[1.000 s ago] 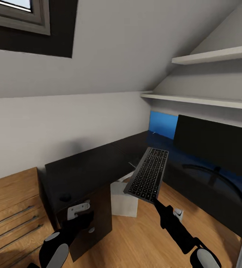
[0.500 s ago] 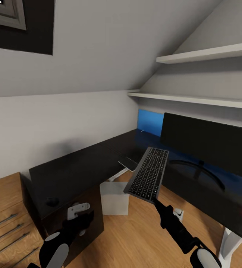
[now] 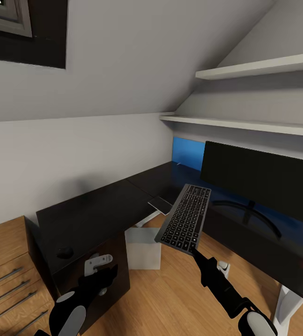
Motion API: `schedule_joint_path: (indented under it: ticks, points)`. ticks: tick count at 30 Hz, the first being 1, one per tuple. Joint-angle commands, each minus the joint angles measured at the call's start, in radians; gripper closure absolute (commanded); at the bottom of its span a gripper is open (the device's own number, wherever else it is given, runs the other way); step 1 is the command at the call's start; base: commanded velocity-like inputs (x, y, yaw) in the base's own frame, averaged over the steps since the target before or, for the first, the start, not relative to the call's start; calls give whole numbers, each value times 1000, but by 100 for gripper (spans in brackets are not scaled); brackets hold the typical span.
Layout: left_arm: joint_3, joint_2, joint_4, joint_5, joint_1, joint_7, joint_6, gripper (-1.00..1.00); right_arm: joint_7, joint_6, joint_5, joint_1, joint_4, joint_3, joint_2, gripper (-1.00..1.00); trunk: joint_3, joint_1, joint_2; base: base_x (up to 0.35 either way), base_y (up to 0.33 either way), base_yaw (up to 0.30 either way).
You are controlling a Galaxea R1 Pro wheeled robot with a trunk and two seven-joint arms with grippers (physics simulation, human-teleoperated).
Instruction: In the bedroom, organize the workspace by keeping the computer under the desk, ensuring the monitor is on the desk, placing the keyboard on the desk next to the monitor, placing the mouse on the desk next to the keyboard, moving the folder from the swivel chair onto the desk next to the mouse, stacking the notebook on top of the folder with the pen on top of the notebook, and positioning the swivel chair next to the desk.
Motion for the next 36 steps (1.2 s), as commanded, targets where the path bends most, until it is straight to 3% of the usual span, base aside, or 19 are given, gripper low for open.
schedule_joint_path:
  ticks: [1, 13, 18, 25, 26, 36]
  points:
    - [-2, 1, -1, 9, -1, 10, 1, -100, 3, 1, -9, -1, 0, 1, 0, 100, -1, 0, -1, 0, 0, 0]
    - [-2, 1, -2, 9, -1, 10, 1, -100, 1, -1, -9, -1, 12, -4, -1, 100, -1, 0, -1, 0, 0, -185]
    - [-2, 1, -1, 9, -1, 10, 1, -100, 2, -1, -9, -1, 27, -33, 0, 100, -1, 0, -1, 0, 0, -260]
    - [-2, 1, -1, 9, -2, 10, 1, -100, 2, -1, -9, -1, 37, -45, 2, 100, -1, 0, -1, 0, 0, -262]
    - [-2, 1, -1, 9, -2, 10, 1, -100, 2, -1, -9, -1, 46, -64, 3, 100, -1, 0, -1, 0, 0, -263]
    - [-2, 1, -1, 9, -2, 10, 1, -100, 5, 1, -10, -1, 83, -108, 4, 100, -1, 0, -1, 0, 0, -266]
